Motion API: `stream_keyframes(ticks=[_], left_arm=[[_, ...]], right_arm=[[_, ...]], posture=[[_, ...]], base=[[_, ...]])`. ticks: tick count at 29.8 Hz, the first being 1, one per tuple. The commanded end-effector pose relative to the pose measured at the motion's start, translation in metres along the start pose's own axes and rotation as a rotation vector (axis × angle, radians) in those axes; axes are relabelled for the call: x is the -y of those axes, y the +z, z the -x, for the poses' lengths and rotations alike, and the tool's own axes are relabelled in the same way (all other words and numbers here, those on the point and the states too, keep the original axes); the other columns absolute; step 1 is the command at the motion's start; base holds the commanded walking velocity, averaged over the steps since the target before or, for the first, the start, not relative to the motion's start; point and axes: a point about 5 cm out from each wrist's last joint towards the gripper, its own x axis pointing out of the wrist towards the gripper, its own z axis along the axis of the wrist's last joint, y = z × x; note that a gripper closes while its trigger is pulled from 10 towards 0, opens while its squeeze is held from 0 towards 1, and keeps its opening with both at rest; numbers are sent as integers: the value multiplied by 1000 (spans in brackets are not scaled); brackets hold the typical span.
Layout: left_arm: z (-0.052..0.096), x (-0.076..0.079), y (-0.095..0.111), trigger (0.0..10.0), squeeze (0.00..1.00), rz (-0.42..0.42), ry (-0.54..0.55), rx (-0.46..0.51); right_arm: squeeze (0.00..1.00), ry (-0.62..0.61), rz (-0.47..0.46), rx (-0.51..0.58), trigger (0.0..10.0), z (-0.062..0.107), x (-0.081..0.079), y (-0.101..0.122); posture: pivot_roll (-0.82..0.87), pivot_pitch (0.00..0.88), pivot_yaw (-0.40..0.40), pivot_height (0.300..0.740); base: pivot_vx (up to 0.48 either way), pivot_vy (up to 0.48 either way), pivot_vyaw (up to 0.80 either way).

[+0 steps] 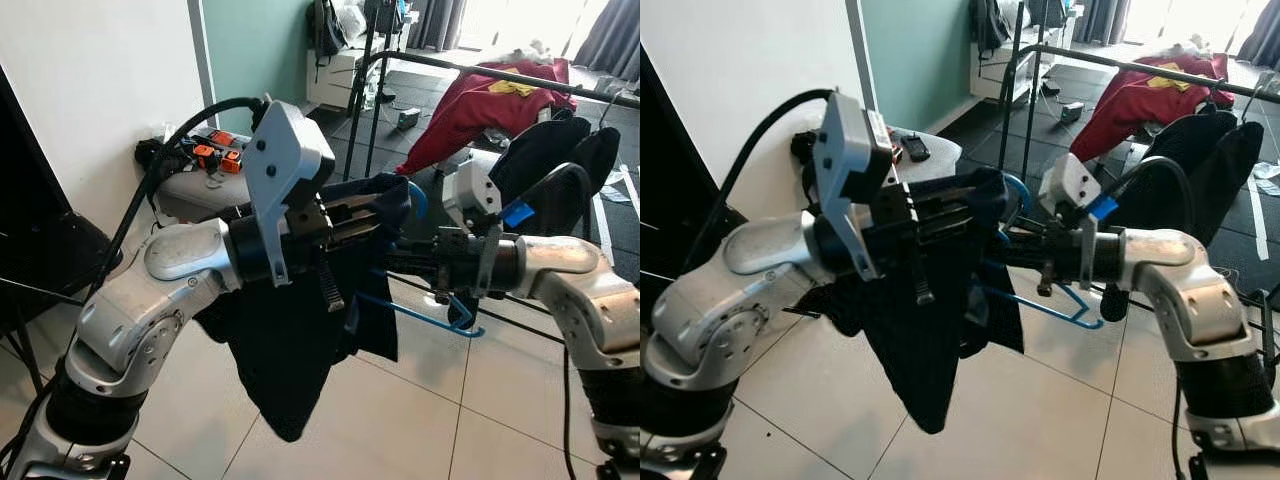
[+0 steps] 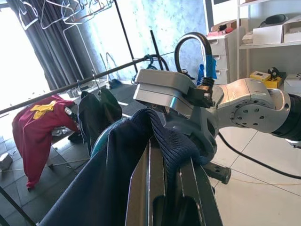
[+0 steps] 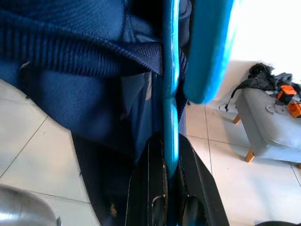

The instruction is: Hang hanger

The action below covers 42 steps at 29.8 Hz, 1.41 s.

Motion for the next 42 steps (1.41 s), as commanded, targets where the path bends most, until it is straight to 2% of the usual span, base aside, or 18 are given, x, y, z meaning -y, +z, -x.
stream_keyframes(ticks=[1, 2, 3, 4, 5, 13, 20, 23, 26, 30, 31, 33, 34, 35, 36, 40, 41, 42], left_arm=[[-5, 16, -4, 10000, 0, 27, -83, 9], [-5, 16, -4, 10000, 0, 27, -83, 9], [-5, 20, -11, 10000, 271, 56, -98, -25], [-5, 20, -11, 10000, 271, 56, -98, -25], [-4, 22, -18, 10000, 1000, 69, -107, -67], [2, 29, -32, 10000, 1000, 35, -142, -194], [6, 24, -26, 10000, 1000, 24, -85, -169], [6, 24, -26, 10000, 1000, 24, -85, -169], [9, 11, -18, 10000, 1000, -14, 20, -127], [9, 11, -18, 10000, 1000, -14, 20, -127], [15, -6, -9, 10000, 1000, -57, 152, -82], [15, -6, -9, 10000, 1000, -57, 152, -82], [46, -43, 7, 10000, 1000, -138, 433, -37], [46, -43, 7, 10000, 1000, -138, 433, -37], [84, -70, 25, 10000, 1000, -204, 660, 11], [84, -70, 25, 10000, 1000, -204, 660, 11], [119, -86, 46, 10000, 349, -267, 806, 51], [119, -86, 46, 10000, 349, -267, 806, 51]], right_arm=[[0, -28, 15, 59, 10000, -6, 4, 9], [0, -28, 15, 59, 10000, -6, 4, 9], [0, -55, 9, 84, 10000, -7, 7, 11], [0, -55, 9, 84, 10000, -7, 7, 11], [0, -83, 5, 107, 10000, -8, 11, 13], [0, -158, -15, 220, 10000, -5, 22, 27], [0, -148, -58, 358, 10000, -1, 24, 41], [0, -148, -58, 358, 10000, -1, 24, 41], [0, -124, -106, 467, 10000, 5, 25, 50], [0, -124, -106, 467, 10000, 5, 25, 50], [0, -105, -112, 496, 10000, 11, 24, 53], [0, -105, -112, 496, 10000, 11, 24, 53], [0, -73, -95, 482, 10000, 29, 23, 52], [0, -73, -95, 482, 10000, 29, 23, 52], [0, -52, -70, 451, 10000, 49, 22, 51], [0, -52, -70, 451, 10000, 49, 22, 51], [0, -41, -53, 422, 10000, 67, 22, 51], [0, -41, -53, 422, 10000, 67, 22, 51]], posture=[[-71, 29, -3, 740], [-71, 29, -3, 740], [-73, 29, -4, 740], [-73, 29, -4, 740], [-73, 29, -5, 740], [-67, 29, -6, 740], [-62, 29, -8, 740], [-62, 29, -8, 740], [-61, 28, -7, 740], [-61, 28, -7, 740], [-58, 30, -8, 740], [-58, 30, -8, 740], [-59, 37, -7, 740], [-59, 37, -7, 740], [-60, 40, -9, 740], [-60, 40, -9, 740], [-58, 41, -9, 740], [-58, 41, -9, 740]], base=[[0, 0, 0], [0, 0, 0], [0, 0, 0], [0, 0, 0], [0, 0, 0], [0, 0, 0], [0, 0, 0], [0, 0, 0], [0, 0, 0], [0, 0, 0], [0, 0, 0], [0, 0, 0], [0, 0, 0], [0, 0, 0], [0, 0, 0], [0, 0, 0], [0, 0, 0], [0, 0, 0]])
